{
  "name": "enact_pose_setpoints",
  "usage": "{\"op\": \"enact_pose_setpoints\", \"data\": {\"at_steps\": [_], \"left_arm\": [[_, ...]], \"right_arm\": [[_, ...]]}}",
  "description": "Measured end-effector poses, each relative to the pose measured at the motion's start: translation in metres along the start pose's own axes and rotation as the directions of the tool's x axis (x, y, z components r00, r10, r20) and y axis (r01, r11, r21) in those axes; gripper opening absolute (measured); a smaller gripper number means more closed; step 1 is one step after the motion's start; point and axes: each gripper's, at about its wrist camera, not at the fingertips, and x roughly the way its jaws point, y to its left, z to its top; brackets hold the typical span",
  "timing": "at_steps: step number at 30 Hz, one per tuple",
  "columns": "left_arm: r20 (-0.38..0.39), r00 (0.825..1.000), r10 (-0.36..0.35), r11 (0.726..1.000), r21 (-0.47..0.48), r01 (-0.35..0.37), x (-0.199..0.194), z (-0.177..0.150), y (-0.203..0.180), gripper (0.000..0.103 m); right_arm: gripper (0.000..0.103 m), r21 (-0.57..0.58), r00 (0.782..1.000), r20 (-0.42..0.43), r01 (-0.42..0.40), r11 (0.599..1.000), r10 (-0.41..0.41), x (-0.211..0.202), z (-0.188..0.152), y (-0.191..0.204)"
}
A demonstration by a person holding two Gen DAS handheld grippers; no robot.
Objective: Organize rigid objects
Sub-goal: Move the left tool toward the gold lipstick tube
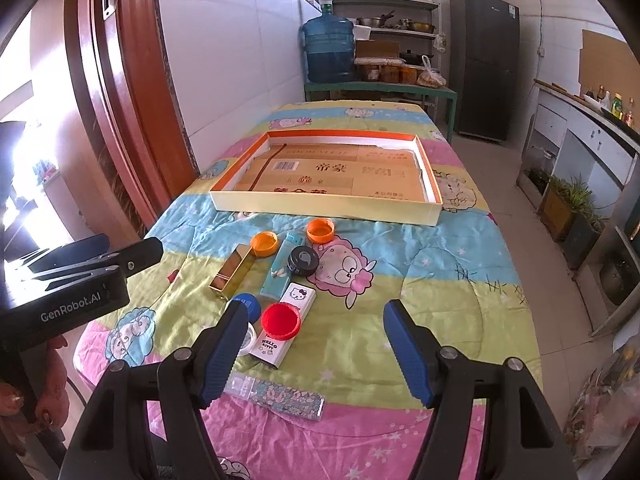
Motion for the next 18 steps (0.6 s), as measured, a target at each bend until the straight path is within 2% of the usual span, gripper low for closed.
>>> {"op": "enact_pose_setpoints", "data": {"at_steps": [18], "left_arm": [[0.002, 1.0, -0.008, 1.0, 0.006, 0.008, 0.0033, -0.004, -0.002, 0.079]], "right_arm": [[0.07, -0.005, 1.0, -0.027, -0.002, 1.0, 0.002, 0.0076, -0.0013, 0.0039]]}}
